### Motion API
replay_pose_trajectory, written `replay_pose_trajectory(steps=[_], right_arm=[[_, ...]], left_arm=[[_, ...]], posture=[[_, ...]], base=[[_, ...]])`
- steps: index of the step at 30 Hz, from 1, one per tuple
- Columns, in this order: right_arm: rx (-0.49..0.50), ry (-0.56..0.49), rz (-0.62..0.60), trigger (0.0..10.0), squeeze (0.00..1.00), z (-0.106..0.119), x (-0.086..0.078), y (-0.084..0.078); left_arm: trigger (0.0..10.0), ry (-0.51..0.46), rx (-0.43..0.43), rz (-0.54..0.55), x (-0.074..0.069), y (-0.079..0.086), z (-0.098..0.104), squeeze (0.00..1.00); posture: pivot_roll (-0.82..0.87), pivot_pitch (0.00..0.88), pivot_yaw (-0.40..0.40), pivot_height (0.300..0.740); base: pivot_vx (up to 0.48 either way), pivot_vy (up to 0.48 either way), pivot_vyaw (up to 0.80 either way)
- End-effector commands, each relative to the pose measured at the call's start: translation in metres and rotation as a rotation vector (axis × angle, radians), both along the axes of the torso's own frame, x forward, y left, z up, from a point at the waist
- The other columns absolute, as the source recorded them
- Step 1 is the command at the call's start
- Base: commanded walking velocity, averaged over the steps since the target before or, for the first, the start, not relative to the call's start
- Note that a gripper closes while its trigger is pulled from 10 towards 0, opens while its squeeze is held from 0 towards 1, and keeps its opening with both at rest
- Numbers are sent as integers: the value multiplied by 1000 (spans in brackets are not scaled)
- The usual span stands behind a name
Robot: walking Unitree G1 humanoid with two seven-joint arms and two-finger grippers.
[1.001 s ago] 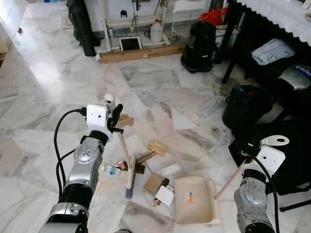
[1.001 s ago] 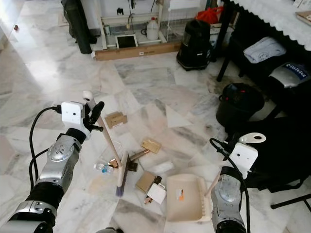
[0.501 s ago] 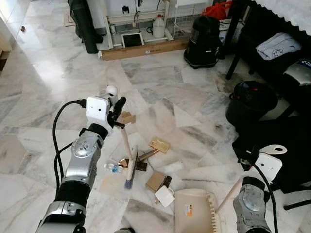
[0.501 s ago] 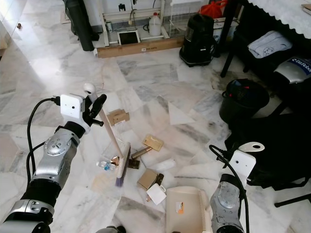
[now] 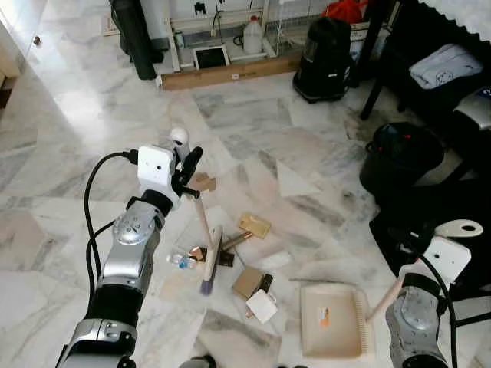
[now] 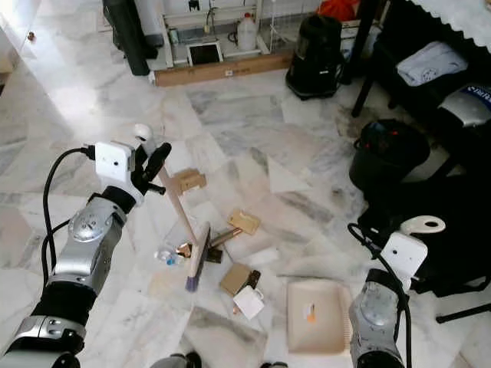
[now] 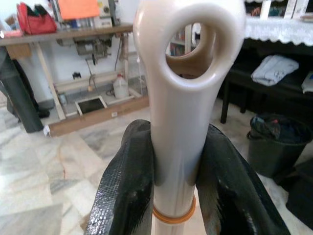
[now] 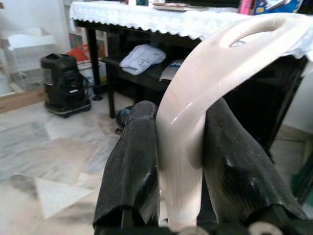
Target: Sweep floor
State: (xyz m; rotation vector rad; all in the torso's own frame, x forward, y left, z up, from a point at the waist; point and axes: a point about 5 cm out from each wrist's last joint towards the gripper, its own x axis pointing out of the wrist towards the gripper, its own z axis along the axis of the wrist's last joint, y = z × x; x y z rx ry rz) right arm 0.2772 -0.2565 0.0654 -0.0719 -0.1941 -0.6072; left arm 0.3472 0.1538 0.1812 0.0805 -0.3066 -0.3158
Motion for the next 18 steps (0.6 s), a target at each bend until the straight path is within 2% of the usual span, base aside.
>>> replay_pose_trajectory(steps=[1,5,10,12,15,16,18], right_arm=[[30,2,10,10000,0,-5,-1,6],[86,54,27,10000,0,-20,-6,16],[110,130,38,10000,0,-37,-13,25],[121,153,45,10000,0,-42,-17,27],[127,186,47,10000,0,-50,-23,28],[127,186,47,10000,0,-50,-23,28],[130,195,42,10000,0,-51,-24,26]], left_arm=[[10000,-41,-7,-15,-4,1,9,0],[10000,-44,-7,-20,-5,0,11,0],[10000,-43,-8,-35,-6,-2,14,0],[10000,-36,-42,-42,-6,-3,16,0],[10000,-71,-69,-80,-7,-11,33,0],[10000,-71,-69,-80,-7,-11,33,0],[10000,-87,-75,-150,-10,-22,43,0]], posture=[[204,195,26,740],[219,202,29,740],[225,206,33,740],[225,207,34,740],[225,206,36,740],[225,206,36,740],[222,204,35,740]], base=[[0,0,0],[0,0,0],[0,0,0],[0,0,0],[0,0,0],[0,0,0],[0,0,0]])
